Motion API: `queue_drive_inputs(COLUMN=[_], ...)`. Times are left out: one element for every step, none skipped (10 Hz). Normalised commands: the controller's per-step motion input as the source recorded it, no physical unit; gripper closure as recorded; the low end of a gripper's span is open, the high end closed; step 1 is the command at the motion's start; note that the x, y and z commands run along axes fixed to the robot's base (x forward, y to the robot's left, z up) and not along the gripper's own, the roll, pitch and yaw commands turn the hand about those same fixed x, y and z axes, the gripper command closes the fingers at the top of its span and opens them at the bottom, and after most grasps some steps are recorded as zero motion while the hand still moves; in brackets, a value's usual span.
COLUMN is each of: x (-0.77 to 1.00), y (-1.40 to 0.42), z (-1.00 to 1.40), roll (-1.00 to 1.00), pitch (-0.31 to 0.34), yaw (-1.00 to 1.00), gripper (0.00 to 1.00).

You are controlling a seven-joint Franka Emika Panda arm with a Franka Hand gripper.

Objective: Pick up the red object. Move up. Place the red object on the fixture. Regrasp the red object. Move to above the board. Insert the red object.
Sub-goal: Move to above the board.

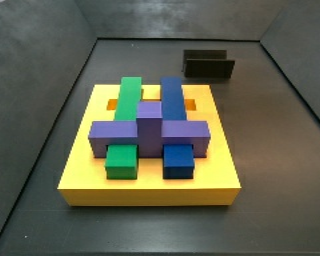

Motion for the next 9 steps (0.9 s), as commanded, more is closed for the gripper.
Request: queue_drive_inputs(x=[0.02, 0.04, -1.06, -1.1, -1.15, -1.2, -1.18, -0.77, -0.46], y=[-0.02, -0.01, -1.4, -1.4, -1.4, -1.4, -1.4, -0.89, -0.52], z=[0.61, 0.17, 0.27, 0.3, 0.31, 0.28, 0.28, 0.17, 0.09], roll=[0.0, 0.01, -1.0, -1.0, -1.0, -1.0, -1.0, -1.0, -1.0], pitch=[0.069, 0.094, 0.144, 0.133, 0.118, 0.118, 0.123, 0.123, 0.122], yaw=[-0.01, 0.0, -0.08, -0.08, -0.07, -0.05, -0.04, -0.03, -0.02], gripper=[1.0, 1.0, 1.0, 1.0, 1.0, 1.0, 1.0, 1.0, 1.0])
